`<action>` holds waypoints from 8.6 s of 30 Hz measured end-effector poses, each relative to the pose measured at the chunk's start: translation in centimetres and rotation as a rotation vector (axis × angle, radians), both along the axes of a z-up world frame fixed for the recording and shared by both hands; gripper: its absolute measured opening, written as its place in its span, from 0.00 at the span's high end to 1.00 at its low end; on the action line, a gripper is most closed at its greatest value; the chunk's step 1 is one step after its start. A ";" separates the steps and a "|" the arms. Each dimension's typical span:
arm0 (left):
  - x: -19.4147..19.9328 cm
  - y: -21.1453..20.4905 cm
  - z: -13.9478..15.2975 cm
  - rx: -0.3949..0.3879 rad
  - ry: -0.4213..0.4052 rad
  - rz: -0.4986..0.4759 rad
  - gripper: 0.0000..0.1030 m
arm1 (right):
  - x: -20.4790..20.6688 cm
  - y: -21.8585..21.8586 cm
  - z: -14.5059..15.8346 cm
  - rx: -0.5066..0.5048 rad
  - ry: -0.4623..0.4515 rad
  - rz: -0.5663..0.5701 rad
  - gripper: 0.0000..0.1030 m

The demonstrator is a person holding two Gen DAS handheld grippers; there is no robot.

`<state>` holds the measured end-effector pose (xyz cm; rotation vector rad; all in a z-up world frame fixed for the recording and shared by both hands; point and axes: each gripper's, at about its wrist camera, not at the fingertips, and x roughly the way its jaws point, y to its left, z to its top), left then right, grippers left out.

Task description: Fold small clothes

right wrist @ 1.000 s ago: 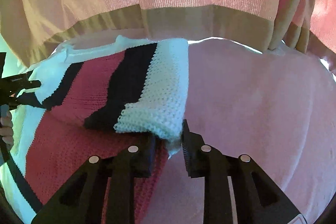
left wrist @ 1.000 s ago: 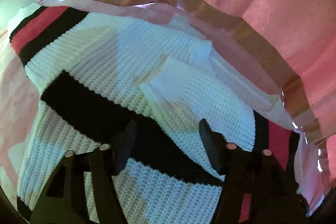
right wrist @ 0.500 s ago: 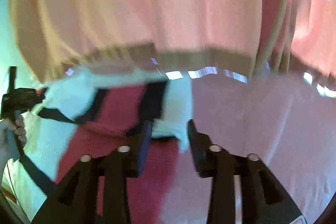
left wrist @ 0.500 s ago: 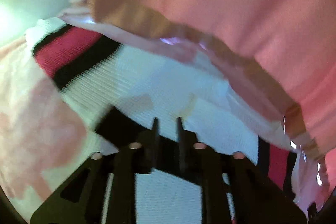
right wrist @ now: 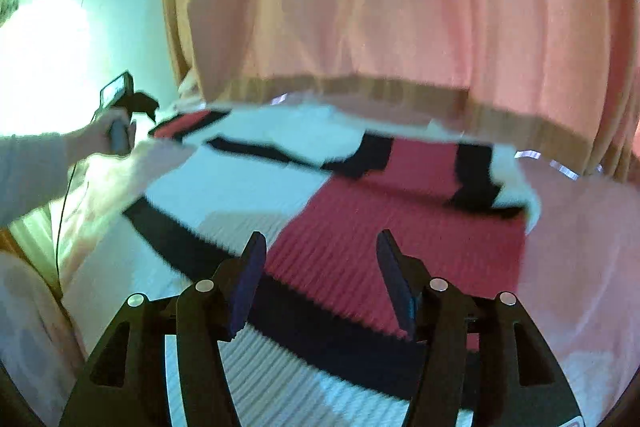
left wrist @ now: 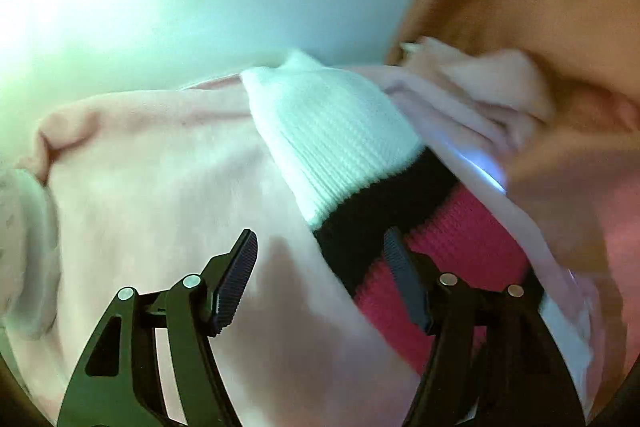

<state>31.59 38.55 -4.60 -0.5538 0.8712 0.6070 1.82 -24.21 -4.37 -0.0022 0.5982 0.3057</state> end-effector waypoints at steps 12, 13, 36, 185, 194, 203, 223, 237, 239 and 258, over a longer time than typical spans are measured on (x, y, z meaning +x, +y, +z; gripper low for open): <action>3.1 -0.7 1.4 0.088 -0.069 -0.025 0.92 | 1.5 0.1 -2.2 0.003 0.066 -0.031 0.45; 2.8 -1.9 2.6 0.107 -0.097 -0.041 0.93 | 1.5 -0.1 -2.0 0.007 0.060 -0.034 0.45; -8.6 -47.4 6.9 0.158 -0.090 -0.800 0.39 | 0.0 -7.5 2.4 0.084 0.063 -0.155 0.36; -17.0 -42.9 9.3 0.147 -0.083 -0.874 0.91 | 0.2 -20.8 3.1 0.236 0.152 -0.350 0.94; -14.0 -42.8 5.6 0.125 -0.092 -0.855 0.55 | 2.7 -22.4 0.6 0.300 0.140 -0.391 0.63; -16.5 -42.5 7.5 0.130 -0.201 -0.896 0.15 | 0.4 -22.2 2.0 0.191 0.075 -0.435 0.36; -11.3 -39.1 2.2 0.064 0.057 -0.741 0.92 | 3.5 -22.7 -4.5 0.169 0.374 -0.436 0.90; -12.3 -41.8 4.1 0.172 -0.006 -0.827 0.47 | 5.8 -20.5 -2.4 0.107 0.314 -0.431 0.58; -11.5 -42.1 3.3 0.155 0.025 -0.837 0.48 | 6.9 -19.9 -3.2 0.085 0.335 -0.409 0.58; -11.7 -43.6 5.0 0.153 0.000 -0.806 0.74 | 3.5 -21.1 2.3 0.077 0.110 -0.426 0.79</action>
